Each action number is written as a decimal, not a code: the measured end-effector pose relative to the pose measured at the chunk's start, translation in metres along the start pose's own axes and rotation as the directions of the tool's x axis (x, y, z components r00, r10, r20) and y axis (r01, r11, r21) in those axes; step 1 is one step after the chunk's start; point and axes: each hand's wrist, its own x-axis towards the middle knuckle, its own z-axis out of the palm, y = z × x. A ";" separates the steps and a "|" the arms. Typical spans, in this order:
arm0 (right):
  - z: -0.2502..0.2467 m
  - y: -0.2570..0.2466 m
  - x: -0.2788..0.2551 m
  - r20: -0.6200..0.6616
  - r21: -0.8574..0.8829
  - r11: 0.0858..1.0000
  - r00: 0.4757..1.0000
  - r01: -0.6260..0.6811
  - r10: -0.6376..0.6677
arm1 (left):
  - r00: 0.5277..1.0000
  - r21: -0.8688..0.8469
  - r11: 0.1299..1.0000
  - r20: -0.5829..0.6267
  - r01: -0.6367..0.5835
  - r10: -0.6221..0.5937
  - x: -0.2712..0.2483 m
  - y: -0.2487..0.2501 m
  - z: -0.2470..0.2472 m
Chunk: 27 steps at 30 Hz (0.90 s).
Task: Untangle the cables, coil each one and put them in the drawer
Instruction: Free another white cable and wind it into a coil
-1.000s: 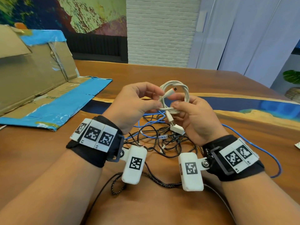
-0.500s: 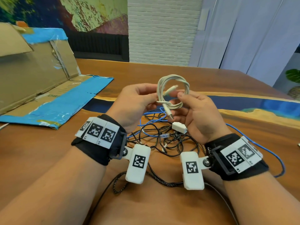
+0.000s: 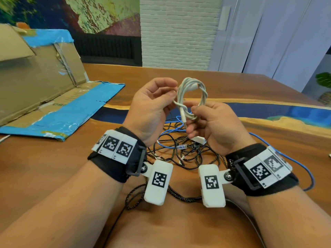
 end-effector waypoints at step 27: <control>-0.006 -0.001 -0.001 -0.026 -0.216 0.966 0.988 0.143 -0.152 | 0.967 0.332 0.908 -0.082 0.256 -0.242 0.002 0.001 -0.013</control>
